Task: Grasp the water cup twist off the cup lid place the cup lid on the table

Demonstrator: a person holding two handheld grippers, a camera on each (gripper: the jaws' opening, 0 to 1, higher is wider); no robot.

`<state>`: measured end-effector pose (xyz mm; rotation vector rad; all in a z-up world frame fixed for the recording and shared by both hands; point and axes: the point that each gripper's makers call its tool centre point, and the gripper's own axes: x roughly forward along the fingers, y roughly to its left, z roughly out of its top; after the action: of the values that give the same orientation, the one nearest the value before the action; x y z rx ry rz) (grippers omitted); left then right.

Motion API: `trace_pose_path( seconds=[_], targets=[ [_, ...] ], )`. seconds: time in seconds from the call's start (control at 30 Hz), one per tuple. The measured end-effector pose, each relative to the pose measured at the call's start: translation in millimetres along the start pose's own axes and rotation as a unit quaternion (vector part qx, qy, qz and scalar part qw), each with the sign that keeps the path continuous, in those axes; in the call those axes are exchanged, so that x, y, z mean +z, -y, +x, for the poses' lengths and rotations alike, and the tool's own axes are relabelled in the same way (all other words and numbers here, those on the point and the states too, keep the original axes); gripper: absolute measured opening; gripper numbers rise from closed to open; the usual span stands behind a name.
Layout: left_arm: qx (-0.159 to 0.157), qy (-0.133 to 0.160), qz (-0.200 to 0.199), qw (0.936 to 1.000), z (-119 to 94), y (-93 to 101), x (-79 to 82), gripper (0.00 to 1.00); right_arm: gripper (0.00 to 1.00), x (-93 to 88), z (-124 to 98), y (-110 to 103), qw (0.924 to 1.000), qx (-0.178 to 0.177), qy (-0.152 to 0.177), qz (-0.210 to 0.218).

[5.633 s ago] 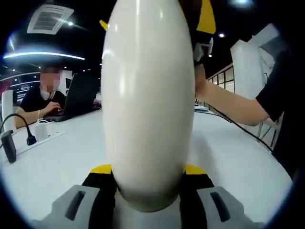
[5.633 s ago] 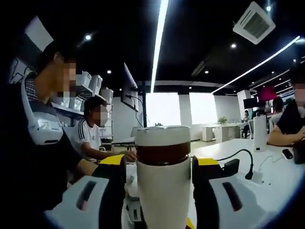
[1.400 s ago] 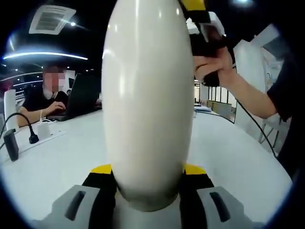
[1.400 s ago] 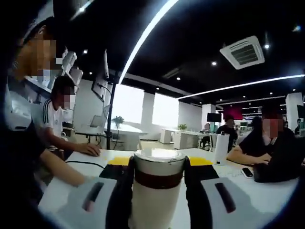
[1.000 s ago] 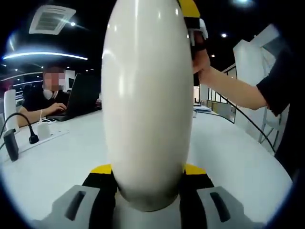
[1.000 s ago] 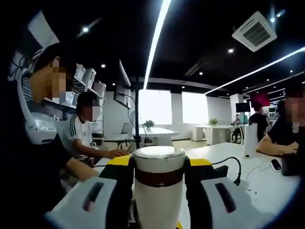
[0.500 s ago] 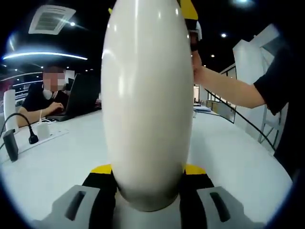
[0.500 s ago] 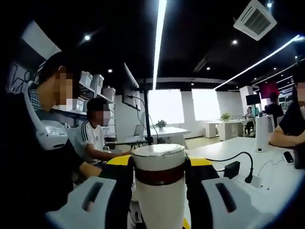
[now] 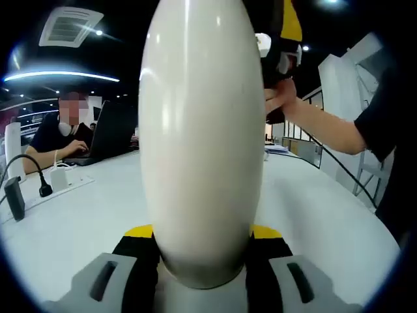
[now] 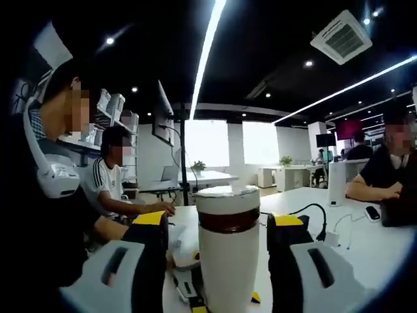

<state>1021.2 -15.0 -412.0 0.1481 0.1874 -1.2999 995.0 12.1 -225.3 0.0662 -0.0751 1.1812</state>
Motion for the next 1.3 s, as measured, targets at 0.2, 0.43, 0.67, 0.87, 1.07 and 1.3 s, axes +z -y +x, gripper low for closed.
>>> trace_pose_path(
  seconds=[0.2, 0.43, 0.67, 0.87, 1.07, 1.3],
  targets=[
    [0.001, 0.000, 0.000, 1.0000, 0.0, 0.0, 0.0, 0.54, 0.63, 5.9, -21.7, -2.5, 0.9929, -0.114, 0.007, -0.032],
    [0.002, 0.000, -0.001, 1.0000, 0.1, -0.8, -0.3, 0.54, 0.58, 12.8, -33.9, -17.8, 0.9717, -0.210, 0.028, -0.103],
    [0.004, 0.000, -0.001, 1.0000, -0.5, 0.5, 0.0, 0.54, 0.53, 11.7, -40.0, -25.2, 0.9458, -0.308, 0.056, -0.087],
    [0.007, 0.001, -0.001, 1.0000, -1.2, 2.0, 0.1, 0.54, 0.53, 18.4, -22.5, -21.5, 0.9244, -0.364, 0.053, -0.101],
    [0.008, 0.000, -0.002, 1.0000, -1.5, 2.2, 0.3, 0.54, 0.53, 24.8, 5.1, -8.4, 0.9098, -0.383, 0.017, -0.159],
    [0.007, 0.000, -0.002, 1.0000, -2.0, 2.9, 0.4, 0.54, 0.48, 17.7, 14.3, 10.1, 0.9159, -0.379, 0.015, -0.133]
  ],
)
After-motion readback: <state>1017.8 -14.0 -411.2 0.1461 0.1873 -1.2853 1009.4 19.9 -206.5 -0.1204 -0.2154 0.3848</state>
